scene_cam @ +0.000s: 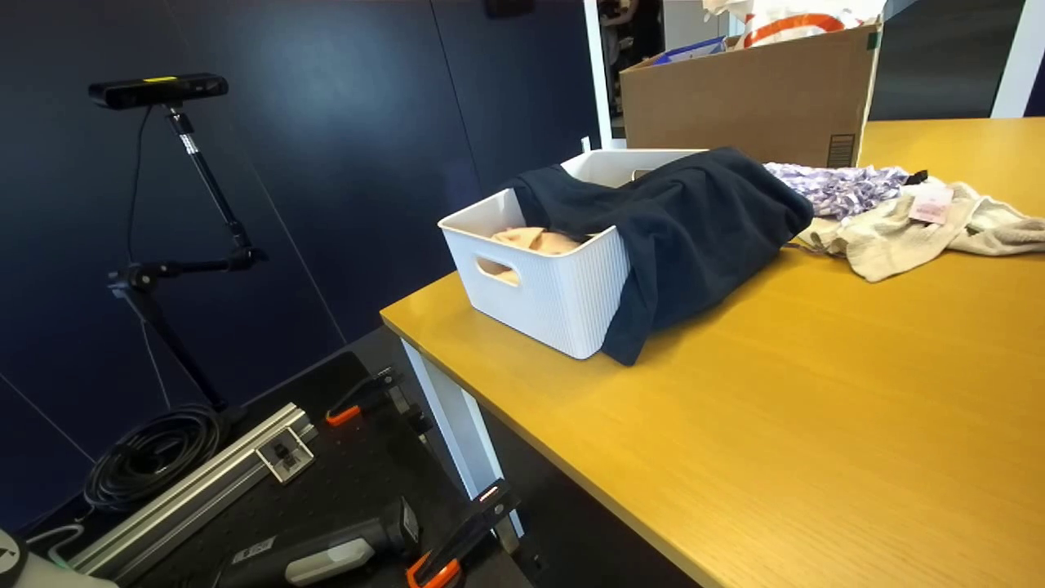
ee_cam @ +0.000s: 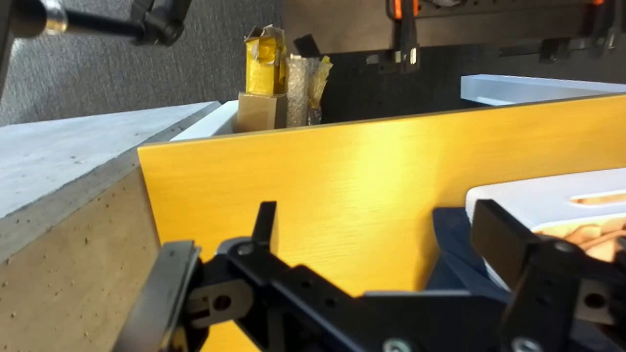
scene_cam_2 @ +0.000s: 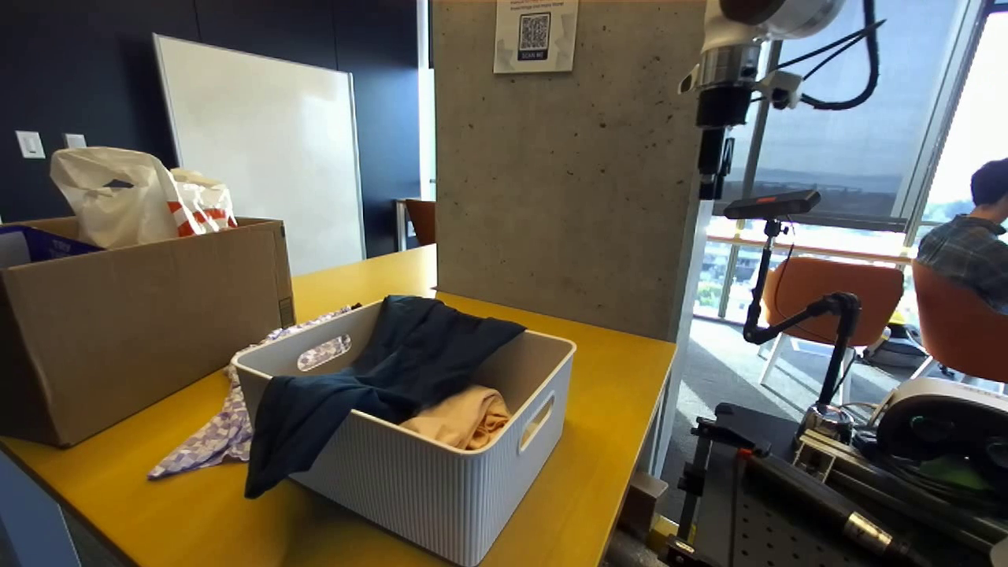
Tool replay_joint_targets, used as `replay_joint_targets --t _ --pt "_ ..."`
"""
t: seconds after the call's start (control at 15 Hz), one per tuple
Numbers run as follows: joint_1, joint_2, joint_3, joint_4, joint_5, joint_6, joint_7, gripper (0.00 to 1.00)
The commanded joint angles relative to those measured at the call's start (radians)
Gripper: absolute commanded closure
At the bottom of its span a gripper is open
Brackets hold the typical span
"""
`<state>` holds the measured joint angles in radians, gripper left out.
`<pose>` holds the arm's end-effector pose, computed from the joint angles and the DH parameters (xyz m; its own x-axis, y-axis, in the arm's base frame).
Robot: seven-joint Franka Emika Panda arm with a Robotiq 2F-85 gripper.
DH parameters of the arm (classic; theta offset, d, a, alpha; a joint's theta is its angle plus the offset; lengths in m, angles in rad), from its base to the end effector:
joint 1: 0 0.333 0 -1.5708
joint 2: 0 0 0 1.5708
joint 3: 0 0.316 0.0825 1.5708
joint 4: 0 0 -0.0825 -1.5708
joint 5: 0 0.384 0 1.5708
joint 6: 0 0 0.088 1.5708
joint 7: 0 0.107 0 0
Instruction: Put the blue and peach shirts on the table
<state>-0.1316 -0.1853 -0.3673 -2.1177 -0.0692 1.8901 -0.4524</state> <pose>0.4302 -0.2483 0.4830 0.9988 -0.0148 -0.0474 -0.0160 -0.9996 -0.0250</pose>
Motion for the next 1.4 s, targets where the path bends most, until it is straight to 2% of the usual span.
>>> replay_joint_targets --t 0.0,0.27,0.73,1.07,1.33 --pt "-0.008 0.250 0.042 0.213 0.046 0.042 -0.098 0.00" --pt "-0.033 0.473 0.141 0.432 0.065 0.093 -0.169 0.00" --pt "-0.023 0.758 0.326 0.825 0.041 0.015 -0.282 0.00" --pt "0.023 0.812 0.413 0.903 0.020 -0.055 -0.372 0.00" --pt "0.042 0.825 0.439 0.896 0.009 -0.104 -0.467 0.00"
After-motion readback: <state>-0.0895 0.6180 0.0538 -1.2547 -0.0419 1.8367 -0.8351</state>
